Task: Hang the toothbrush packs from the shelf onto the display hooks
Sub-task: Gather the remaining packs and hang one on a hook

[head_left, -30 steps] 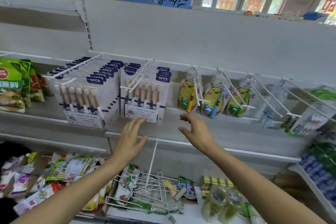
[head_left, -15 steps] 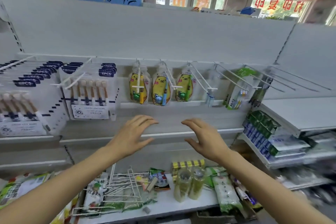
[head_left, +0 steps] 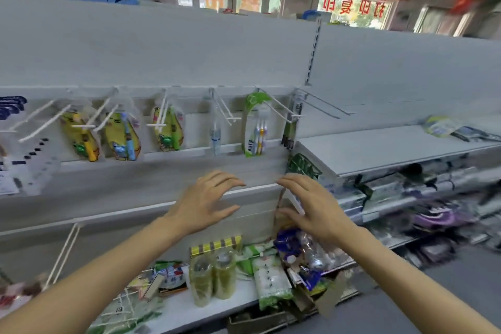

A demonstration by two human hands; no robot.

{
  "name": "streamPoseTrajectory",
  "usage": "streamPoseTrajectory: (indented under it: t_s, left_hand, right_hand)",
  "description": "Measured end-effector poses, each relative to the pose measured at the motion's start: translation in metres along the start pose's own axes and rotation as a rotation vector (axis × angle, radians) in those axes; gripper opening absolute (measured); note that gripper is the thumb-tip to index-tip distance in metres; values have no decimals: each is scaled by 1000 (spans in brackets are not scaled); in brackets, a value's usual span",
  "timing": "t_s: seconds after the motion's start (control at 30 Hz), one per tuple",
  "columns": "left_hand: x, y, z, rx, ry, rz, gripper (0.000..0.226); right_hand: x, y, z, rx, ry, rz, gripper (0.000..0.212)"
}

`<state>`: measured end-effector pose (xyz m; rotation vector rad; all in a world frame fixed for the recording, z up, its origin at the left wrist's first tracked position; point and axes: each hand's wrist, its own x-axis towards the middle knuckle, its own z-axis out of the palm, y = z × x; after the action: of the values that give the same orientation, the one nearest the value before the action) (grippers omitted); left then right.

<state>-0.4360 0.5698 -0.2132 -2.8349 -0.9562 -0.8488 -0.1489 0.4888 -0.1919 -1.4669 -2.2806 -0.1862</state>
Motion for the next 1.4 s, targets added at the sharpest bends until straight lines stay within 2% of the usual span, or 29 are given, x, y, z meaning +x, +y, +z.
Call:
streamPoseTrajectory:
  t_s: [0.2,0.37,0.73,0.97,1.27,1.4]
  left_hand:
    - [86,79,56,-47,48,25,46]
    - [156,116,98,-79,29,57,48]
    - [342,124,221,-85,3,168,49]
    - [466,133,290,-116,-34,196,48]
    - [593,158,374,-135,-76,178,45]
    - [652,182,423,-115,-77,152,44]
  right_hand:
    - [-47,103,-46,-35,-11,32,57]
    - [-71,178,-63,-36,-22,66,57]
    - [-67,381,-74,-49,50,172,55]
    - [-60,519,-87,-95,22,268,55]
    - [-71,688,-117,-144,32,405,56]
    - [-81,777,-128,-172,4,406,56]
